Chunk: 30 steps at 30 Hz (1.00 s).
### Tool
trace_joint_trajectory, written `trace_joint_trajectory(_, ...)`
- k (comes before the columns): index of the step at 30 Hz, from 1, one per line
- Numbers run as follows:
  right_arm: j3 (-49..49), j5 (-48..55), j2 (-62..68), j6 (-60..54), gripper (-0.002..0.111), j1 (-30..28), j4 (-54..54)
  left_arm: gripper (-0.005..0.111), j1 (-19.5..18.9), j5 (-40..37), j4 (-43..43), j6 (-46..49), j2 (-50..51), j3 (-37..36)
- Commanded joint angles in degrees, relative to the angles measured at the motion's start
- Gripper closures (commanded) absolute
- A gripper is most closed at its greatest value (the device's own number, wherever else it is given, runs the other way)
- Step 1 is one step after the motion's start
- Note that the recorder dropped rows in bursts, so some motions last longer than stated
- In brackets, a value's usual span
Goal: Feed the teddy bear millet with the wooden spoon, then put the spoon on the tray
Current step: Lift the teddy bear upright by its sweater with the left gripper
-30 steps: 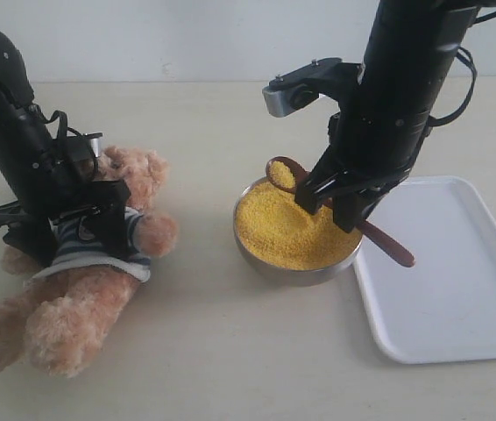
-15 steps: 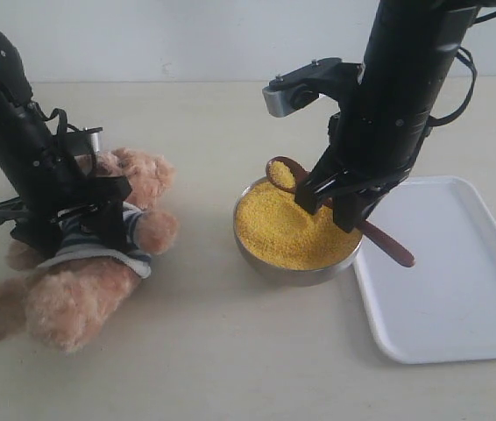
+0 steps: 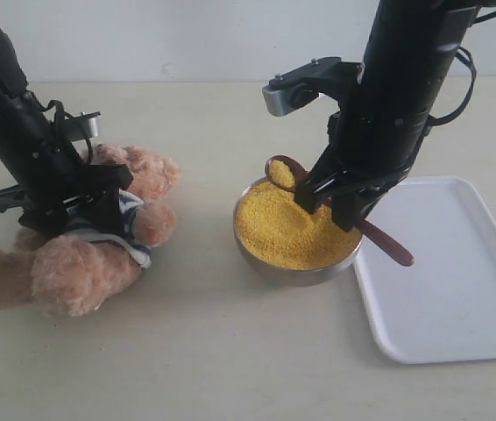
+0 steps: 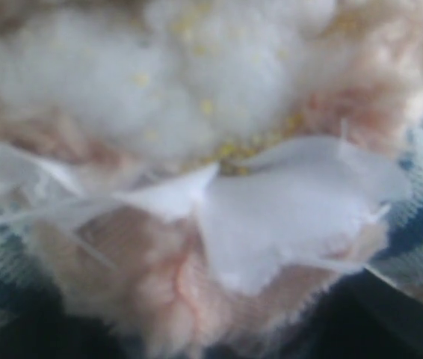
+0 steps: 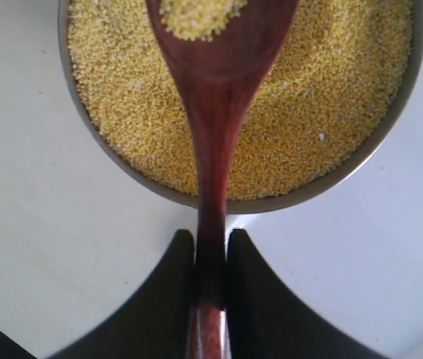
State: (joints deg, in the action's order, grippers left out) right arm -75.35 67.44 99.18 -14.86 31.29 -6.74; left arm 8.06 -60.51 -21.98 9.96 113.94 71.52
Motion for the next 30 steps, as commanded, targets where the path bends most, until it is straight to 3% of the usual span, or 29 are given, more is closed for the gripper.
trace_joint_trajectory(1, -0.23, -0.34, -0.79, -0.27, 0.109, -0.47, 0.11, 0.088, 0.56, 4.19, -0.88, 1.65, -0.26, -0.18)
trace_joint_trajectory(5, -0.23, -0.99, -0.79, -0.27, 0.109, -0.47, 0.23, 0.103, 0.56, 4.48, 0.29, 2.53, -0.26, -0.18)
trace_joint_trajectory(13, -0.23, -5.9, -3.71, -0.52, 0.109, -0.47, 3.89, 0.103, 0.56, 3.72, 1.87, 5.07, -8.31, -0.18)
trace_joint_trajectory(20, -0.23, -5.13, -5.87, -1.18, 0.109, -0.12, 5.03, 0.103, 0.68, -0.73, 5.28, 6.13, -8.79, -0.18)
trace_joint_trajectory(30, -0.23, -5.08, -5.92, -0.95, 0.109, 1.88, 6.24, 0.103, 0.68, 0.78, 5.16, 6.42, -9.55, -0.97)
